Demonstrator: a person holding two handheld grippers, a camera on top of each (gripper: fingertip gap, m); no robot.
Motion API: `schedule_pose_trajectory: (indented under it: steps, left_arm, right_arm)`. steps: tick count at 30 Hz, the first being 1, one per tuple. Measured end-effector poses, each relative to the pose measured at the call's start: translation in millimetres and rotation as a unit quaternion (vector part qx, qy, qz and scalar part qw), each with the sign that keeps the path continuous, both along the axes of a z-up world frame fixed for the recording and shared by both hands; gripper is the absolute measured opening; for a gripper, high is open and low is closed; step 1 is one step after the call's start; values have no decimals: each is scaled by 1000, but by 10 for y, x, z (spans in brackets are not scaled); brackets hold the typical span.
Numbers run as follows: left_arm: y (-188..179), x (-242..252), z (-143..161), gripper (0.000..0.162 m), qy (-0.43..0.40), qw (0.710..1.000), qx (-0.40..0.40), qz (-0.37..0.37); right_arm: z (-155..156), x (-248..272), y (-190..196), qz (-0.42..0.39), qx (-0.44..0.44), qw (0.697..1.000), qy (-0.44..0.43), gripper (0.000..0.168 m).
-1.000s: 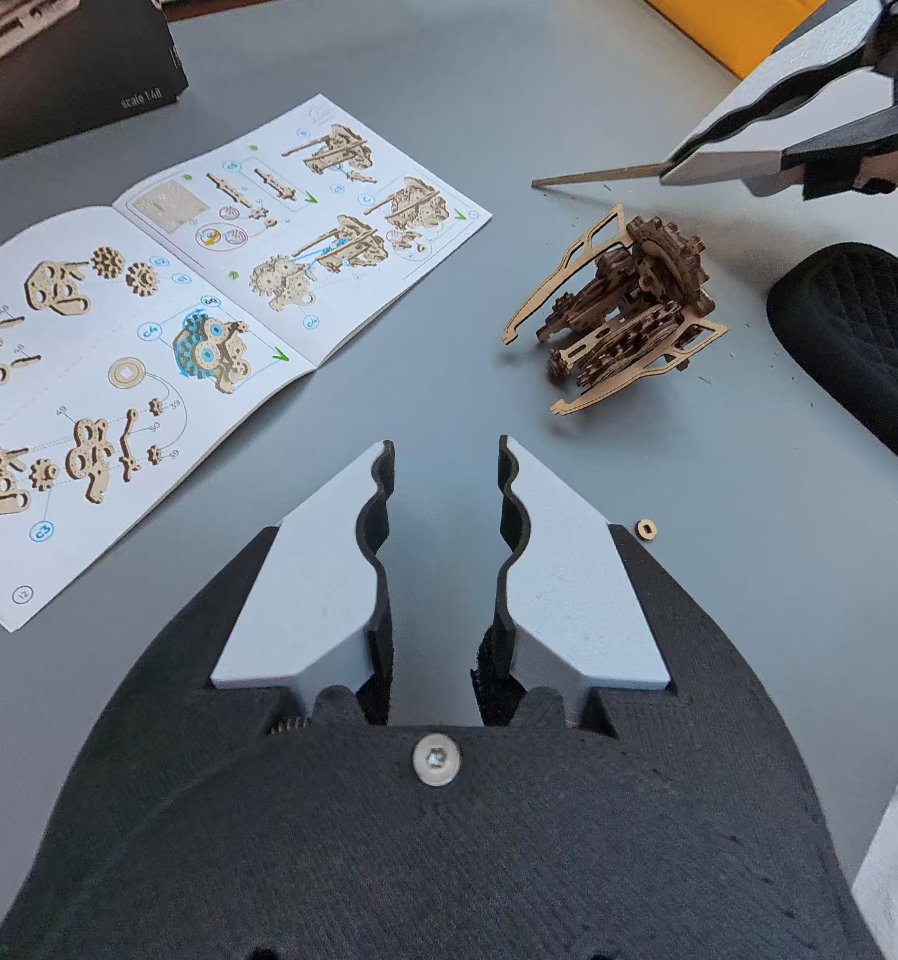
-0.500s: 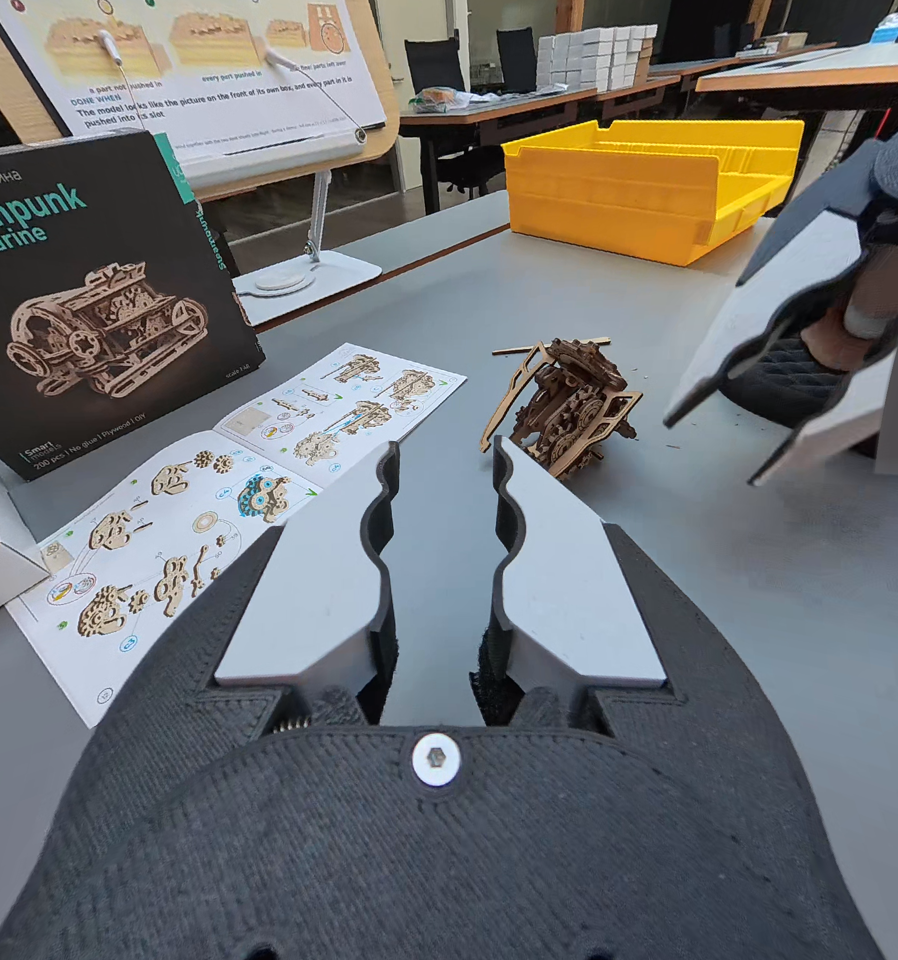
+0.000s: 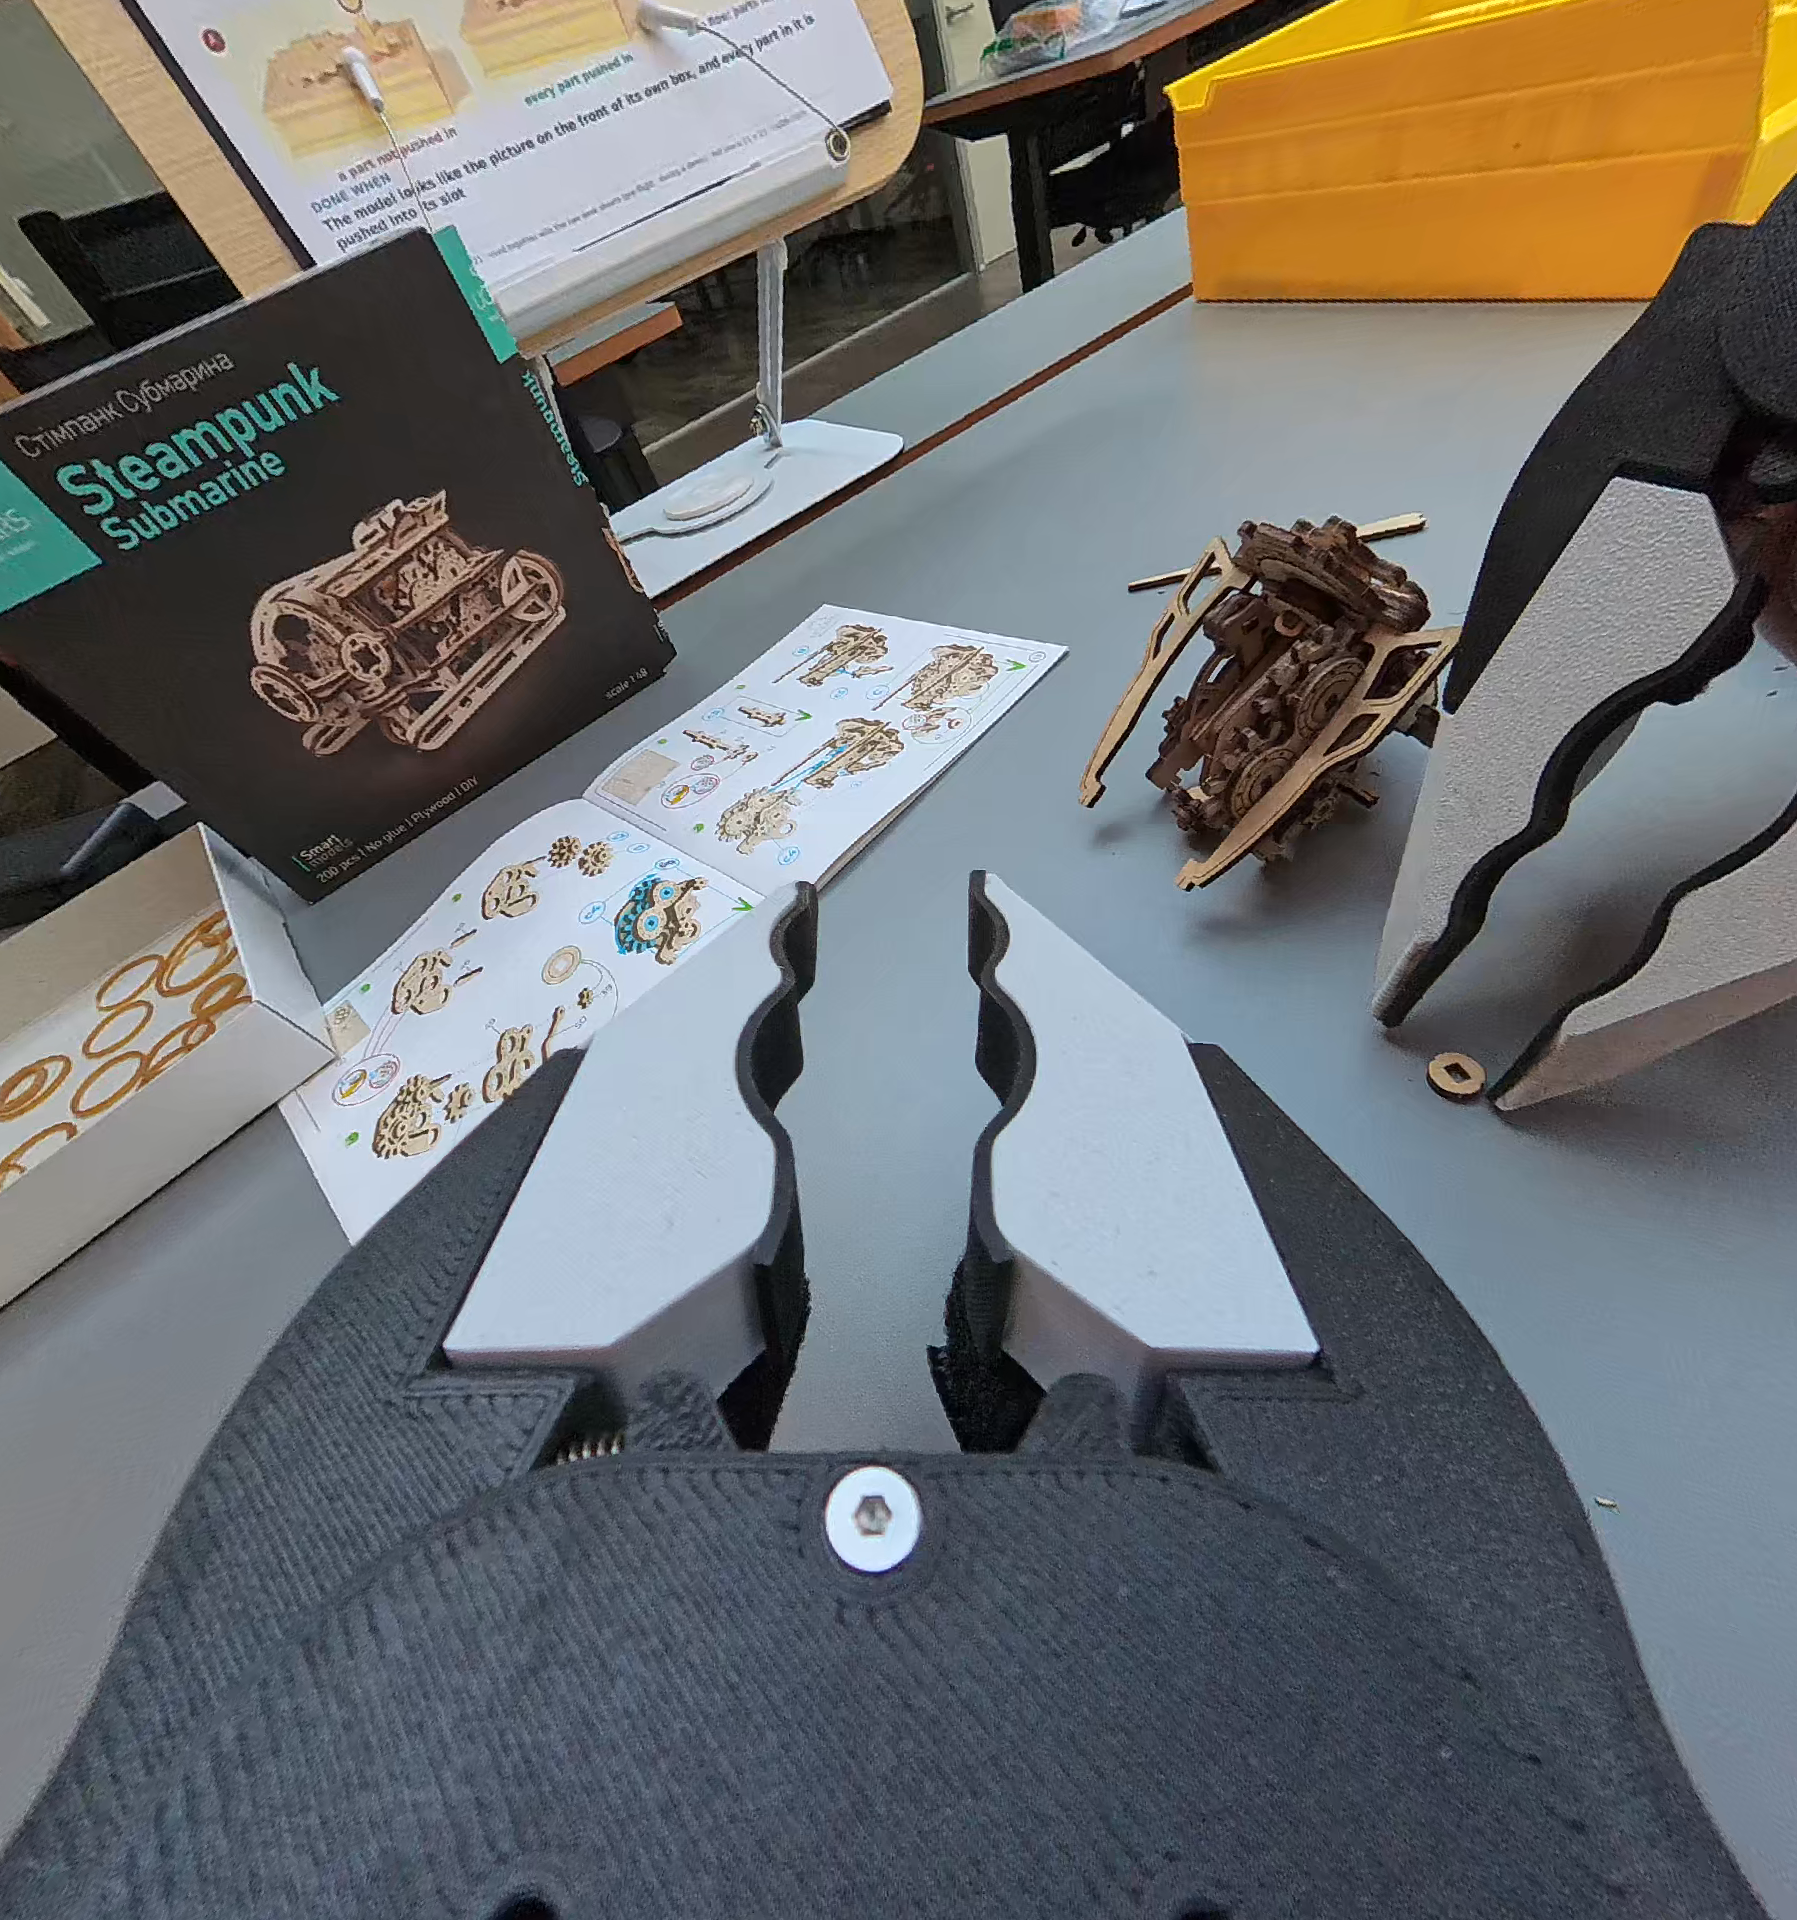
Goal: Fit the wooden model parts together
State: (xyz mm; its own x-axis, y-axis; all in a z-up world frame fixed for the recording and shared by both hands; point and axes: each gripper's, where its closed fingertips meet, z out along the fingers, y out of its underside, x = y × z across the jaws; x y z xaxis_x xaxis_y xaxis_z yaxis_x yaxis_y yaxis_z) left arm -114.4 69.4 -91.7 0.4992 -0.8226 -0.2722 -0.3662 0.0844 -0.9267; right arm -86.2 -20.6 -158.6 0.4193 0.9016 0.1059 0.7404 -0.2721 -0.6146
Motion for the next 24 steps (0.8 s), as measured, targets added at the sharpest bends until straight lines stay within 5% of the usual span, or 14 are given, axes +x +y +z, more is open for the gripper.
schedule_pose_trajectory:
  steps: [1, 5, 10, 14, 22, 24]
  left_arm:
    - [-6, 3, -17, 26, 0, 1000, -7, -4]
    - [-51, 33, -94, 22, 8, 999, -33, -21]
    - [-327, 175, -146, 16, -31, 981, -167, -94]
    - [-729, 364, 10, 12, -114, 918, -320, -206]
    - [-1080, 447, 426, 17, -237, 779, -469, -343]
    - [-1077, 438, 497, 31, -267, 763, -473, -351]
  right_arm:
    - [-17, -5, -24, 8, -7, 1000, -3, 11]
    - [14, 6, -10, 23, 17, 1000, -12, 7]
    - [558, -33, -37, 68, 204, 976, 36, 8]
    - [833, 35, -98, 85, 312, 945, 46, 8]
    - [1112, 77, -328, 101, 376, 914, 115, 8]
    - [1175, 84, -368, 102, 389, 907, 124, 8]
